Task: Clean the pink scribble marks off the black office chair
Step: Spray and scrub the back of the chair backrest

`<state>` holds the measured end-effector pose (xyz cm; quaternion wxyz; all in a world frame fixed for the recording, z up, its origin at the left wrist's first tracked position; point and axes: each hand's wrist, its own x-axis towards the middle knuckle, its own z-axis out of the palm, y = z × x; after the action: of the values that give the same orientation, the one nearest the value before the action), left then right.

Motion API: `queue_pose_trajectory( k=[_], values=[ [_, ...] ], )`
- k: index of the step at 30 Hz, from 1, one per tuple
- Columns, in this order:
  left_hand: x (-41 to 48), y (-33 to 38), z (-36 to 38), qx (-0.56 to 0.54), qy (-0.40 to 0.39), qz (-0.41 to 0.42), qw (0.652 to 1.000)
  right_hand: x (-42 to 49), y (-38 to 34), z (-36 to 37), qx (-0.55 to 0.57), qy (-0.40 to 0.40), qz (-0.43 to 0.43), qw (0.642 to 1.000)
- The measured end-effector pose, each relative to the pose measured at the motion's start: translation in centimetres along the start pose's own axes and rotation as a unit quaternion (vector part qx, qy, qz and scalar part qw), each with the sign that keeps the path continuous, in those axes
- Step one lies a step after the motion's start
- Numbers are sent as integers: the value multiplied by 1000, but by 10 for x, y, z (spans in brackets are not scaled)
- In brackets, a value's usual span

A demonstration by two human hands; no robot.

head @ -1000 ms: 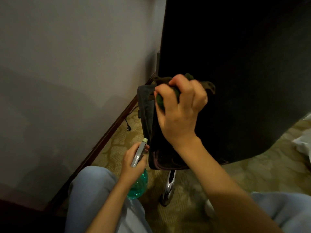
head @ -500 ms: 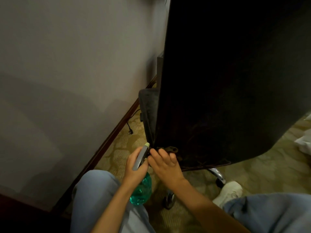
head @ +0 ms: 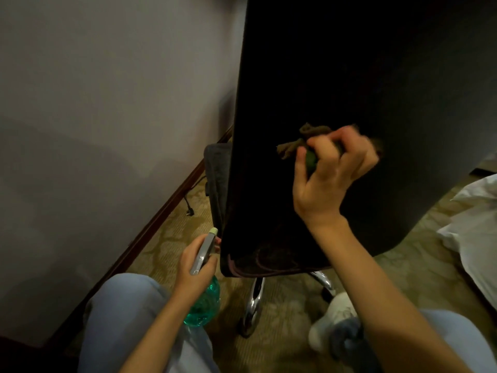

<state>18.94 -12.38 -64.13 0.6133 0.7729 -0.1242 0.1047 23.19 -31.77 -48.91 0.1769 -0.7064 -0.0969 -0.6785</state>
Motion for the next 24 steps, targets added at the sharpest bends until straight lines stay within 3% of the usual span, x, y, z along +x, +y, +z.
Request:
queue_pose_trajectory(
  k=[5, 10, 13, 16, 19, 24],
  values=[
    [2, -7, -2, 0, 10, -42, 999, -86, 3, 0, -59, -108, -82, 989],
    [3, -5, -4, 9, 33, -65, 997, -179, 6, -17, -135, -323, -203, 915],
    [3, -3, -6, 9, 51, -67, 996, -184, 0, -23, -132, -386, -212, 888],
    [1, 3, -8, 13, 64, -73, 995, -146, -2, -25, -68, -341, -182, 920],
    [0, 8, -9, 14, 71, -65, 995, -65, -1, -29, 19, -215, -142, 966],
    [-5, 17, -13, -1, 49, -59, 997, 70, 13, -23, -19, -27, -54, 998]
  ],
)
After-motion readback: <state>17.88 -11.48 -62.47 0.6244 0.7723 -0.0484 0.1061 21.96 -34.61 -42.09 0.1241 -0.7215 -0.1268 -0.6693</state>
